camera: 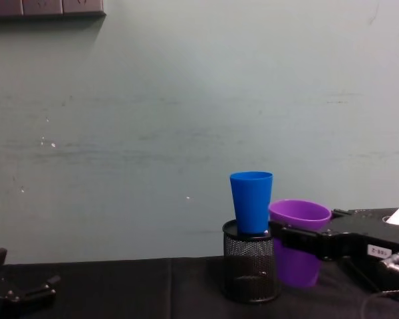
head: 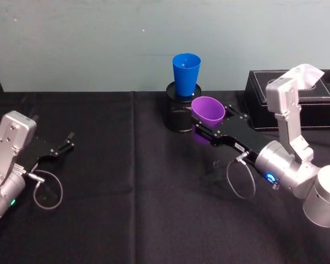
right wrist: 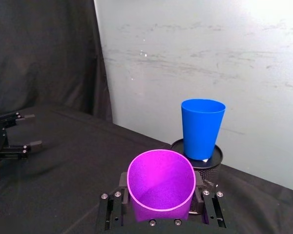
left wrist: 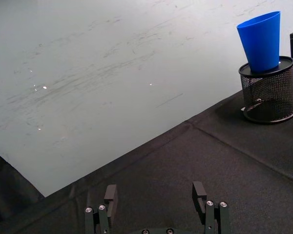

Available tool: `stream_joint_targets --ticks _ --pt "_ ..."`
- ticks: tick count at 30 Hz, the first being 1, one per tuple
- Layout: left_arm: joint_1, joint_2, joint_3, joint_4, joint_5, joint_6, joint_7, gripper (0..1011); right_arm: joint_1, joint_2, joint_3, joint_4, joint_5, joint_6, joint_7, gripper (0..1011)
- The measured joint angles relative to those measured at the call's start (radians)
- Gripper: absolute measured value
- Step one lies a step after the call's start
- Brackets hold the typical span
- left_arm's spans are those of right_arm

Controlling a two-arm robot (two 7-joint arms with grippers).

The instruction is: Pick up one cup with a gripper and tap it against the other cup.

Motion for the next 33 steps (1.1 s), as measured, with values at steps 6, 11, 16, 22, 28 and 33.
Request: stream_joint_targets --ticks 6,11,16,22,28,33 --pt "0.0 0.0 0.0 0.0 0.0 0.0 0.0 1000 0.043 -0.031 -0.009 0.06 -0.006 0.023 0.006 735" --pt "0.0 0.0 0.0 0.0 0.0 0.0 0.0 1000 0.08 -0.058 -0.013 0.097 -0.01 0.044 0.0 735" --pt "0.0 0.0 0.0 0.0 0.0 0.0 0.0 1000 0.136 -0.09 -0.017 0.154 -0.024 0.063 -0.016 735" --pt "0.0 0.0 0.0 0.0 0.0 0.0 0.0 1000 0.192 -0.12 -0.018 0.219 -0.03 0.082 -0.022 735" --pt "0.0 0.0 0.0 0.0 0.0 0.0 0.0 1000 0.242 -0.145 -0.022 0.275 -0.045 0.093 -0.027 735" --pt "0.0 0.0 0.0 0.0 0.0 0.0 0.0 1000 0.268 -0.159 -0.024 0.308 -0.057 0.094 -0.028 735"
